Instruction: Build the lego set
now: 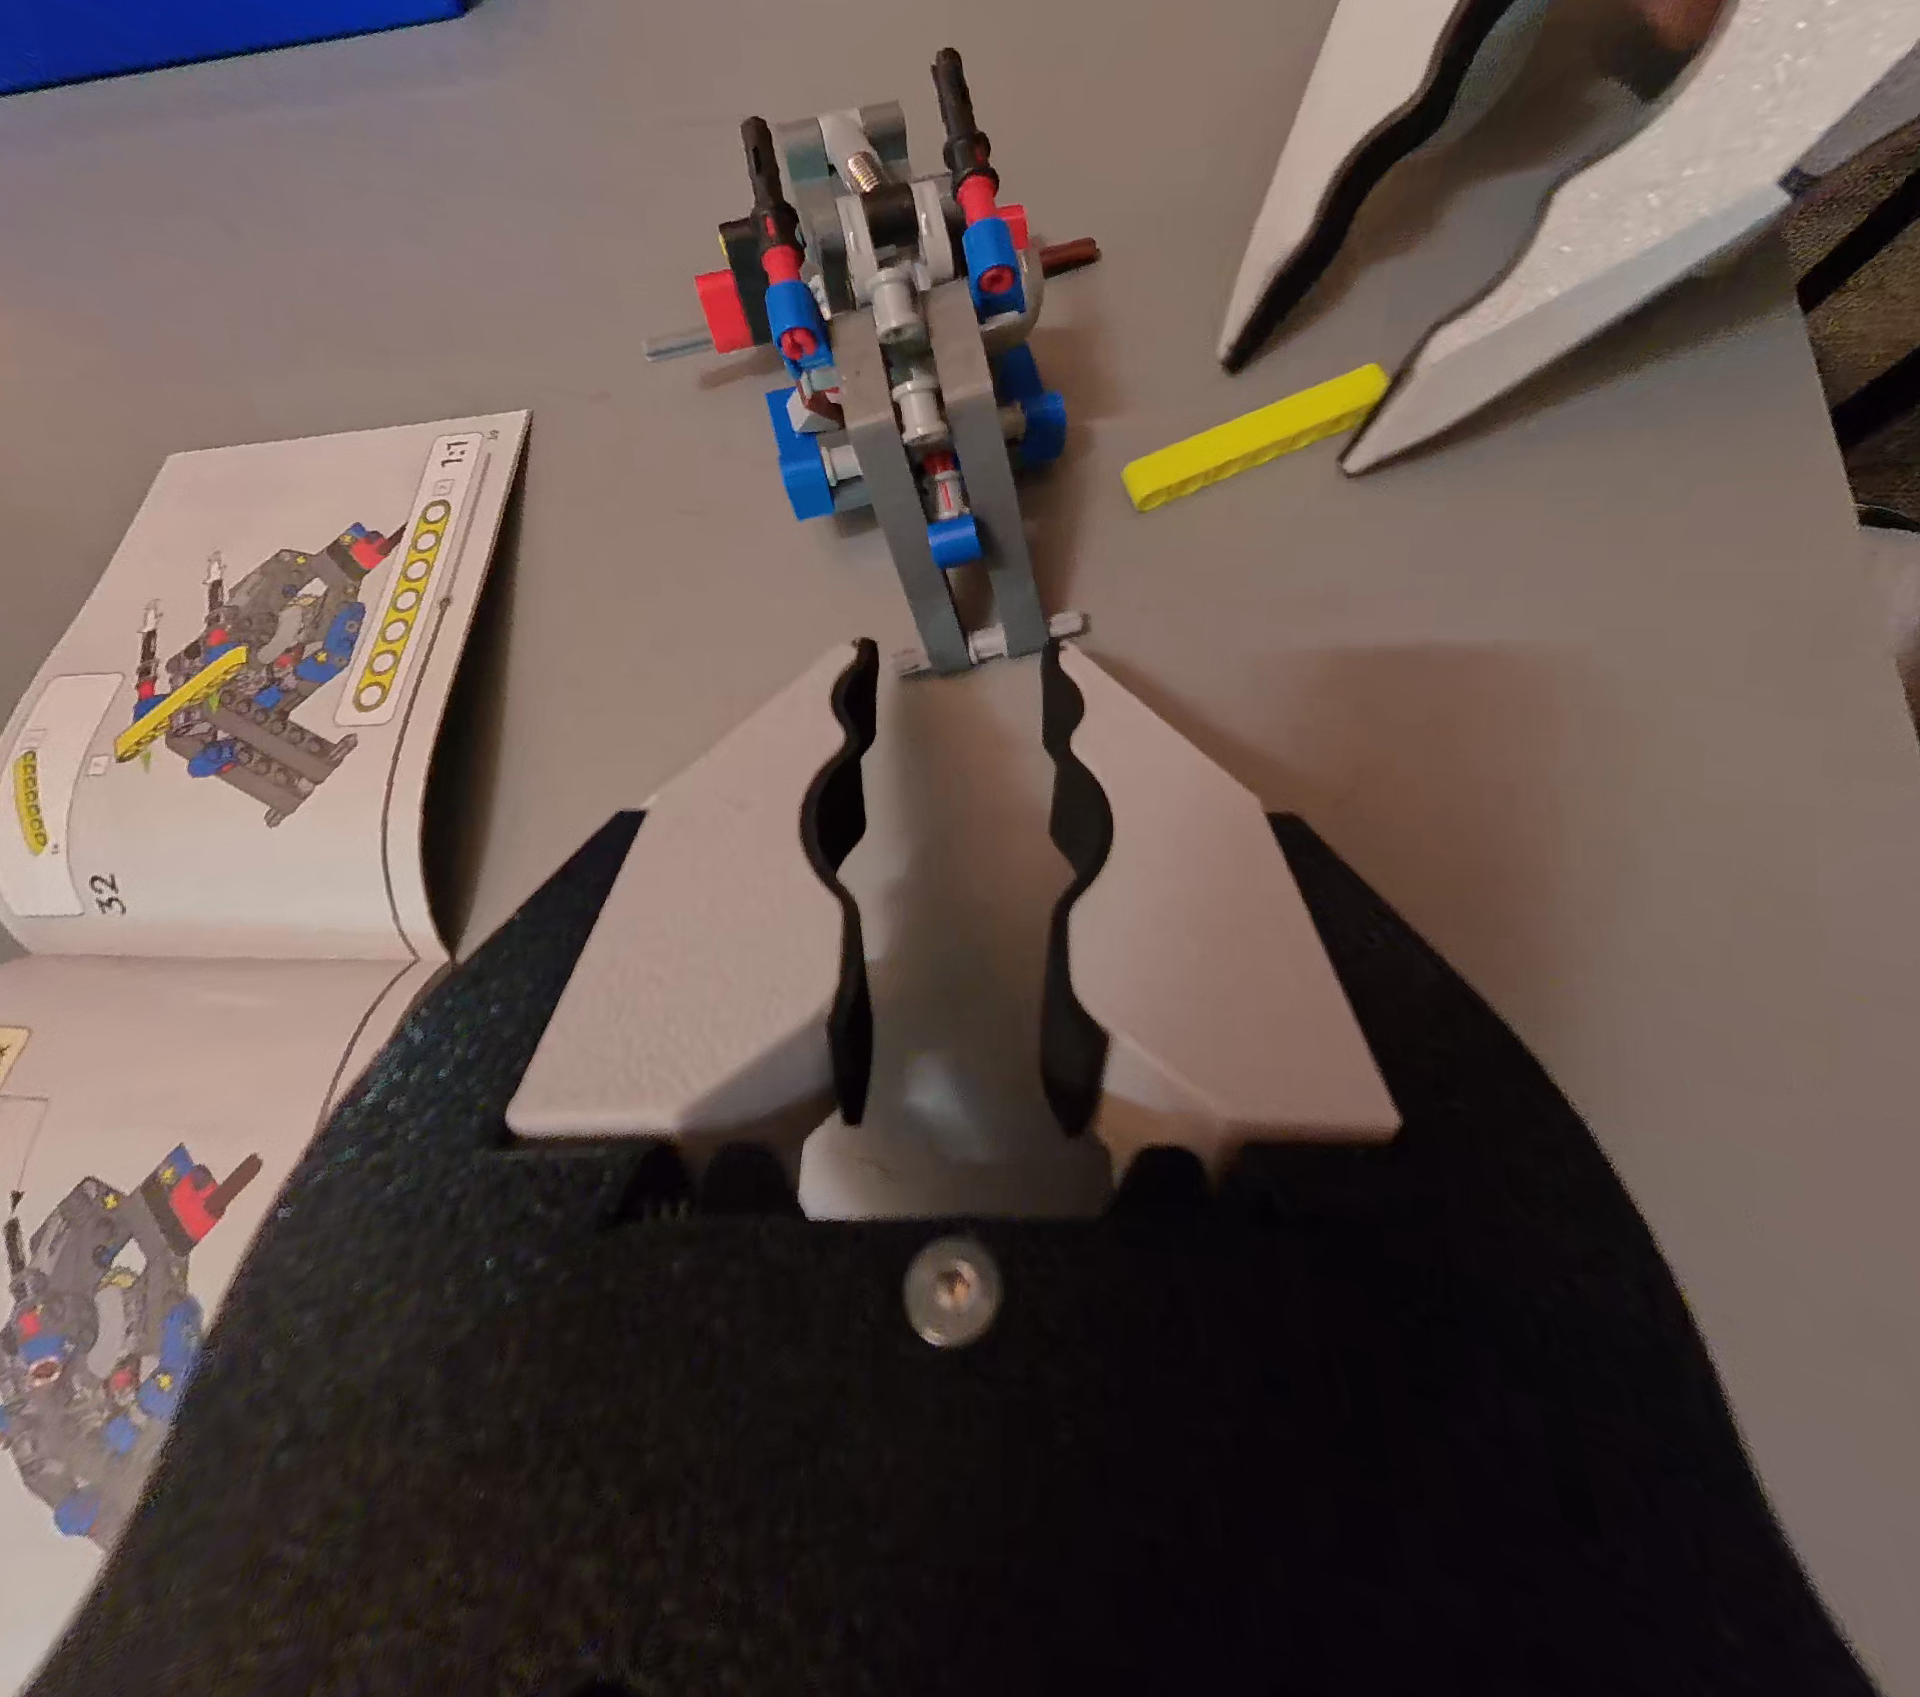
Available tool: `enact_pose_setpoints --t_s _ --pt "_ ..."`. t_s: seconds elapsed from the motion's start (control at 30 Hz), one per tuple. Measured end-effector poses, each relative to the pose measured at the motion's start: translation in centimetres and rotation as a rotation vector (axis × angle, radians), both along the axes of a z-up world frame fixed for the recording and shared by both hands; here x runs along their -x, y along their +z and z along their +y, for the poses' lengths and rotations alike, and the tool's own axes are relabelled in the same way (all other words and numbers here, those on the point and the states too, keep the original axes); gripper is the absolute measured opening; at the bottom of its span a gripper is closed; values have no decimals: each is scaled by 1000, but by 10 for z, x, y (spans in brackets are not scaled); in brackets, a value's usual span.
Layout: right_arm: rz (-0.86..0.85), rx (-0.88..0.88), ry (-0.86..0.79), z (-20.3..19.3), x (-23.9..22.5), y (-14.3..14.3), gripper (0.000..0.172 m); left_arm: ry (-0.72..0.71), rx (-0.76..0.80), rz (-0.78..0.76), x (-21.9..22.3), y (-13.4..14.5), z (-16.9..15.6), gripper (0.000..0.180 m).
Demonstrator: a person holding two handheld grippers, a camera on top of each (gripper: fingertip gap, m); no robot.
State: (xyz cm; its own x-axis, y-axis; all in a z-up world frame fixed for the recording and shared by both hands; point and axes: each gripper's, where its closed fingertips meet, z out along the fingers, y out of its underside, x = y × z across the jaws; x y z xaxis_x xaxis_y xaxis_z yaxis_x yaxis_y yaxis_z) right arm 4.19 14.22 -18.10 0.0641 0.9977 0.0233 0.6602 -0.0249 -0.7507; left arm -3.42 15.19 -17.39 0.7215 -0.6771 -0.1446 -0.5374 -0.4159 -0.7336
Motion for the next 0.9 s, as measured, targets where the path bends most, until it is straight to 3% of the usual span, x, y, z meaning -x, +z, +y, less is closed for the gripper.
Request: enact_pose_setpoints --t_s 0.1,0.23,0.33,0.43,0.57,0.7,0.9 --pt "0 -4 36 -4 0 -1 5 7 -17 -19 2 5 -2 28" --pt "23 -87 97 -10 1 4 5 -70 -25 -139 -15 19 -18 26" --pt "84 -199 45 -5 7 23 5 -57 -43 -200 -24 29 -24 28" --pt "147 -332 -75 4 14 47 5 16 -134 -223 -24 47 -22 43" --pt "244 -188 -268 5 24 70 5 63 -294 -133 -29 66 -20 63" --pt "293 -85 -286 1 38 83 5 112 -368 -3 -32 69 -12 74" --pt "316 18 -274 -8 51 87 5 200 -409 59 -29 73 -3 65"
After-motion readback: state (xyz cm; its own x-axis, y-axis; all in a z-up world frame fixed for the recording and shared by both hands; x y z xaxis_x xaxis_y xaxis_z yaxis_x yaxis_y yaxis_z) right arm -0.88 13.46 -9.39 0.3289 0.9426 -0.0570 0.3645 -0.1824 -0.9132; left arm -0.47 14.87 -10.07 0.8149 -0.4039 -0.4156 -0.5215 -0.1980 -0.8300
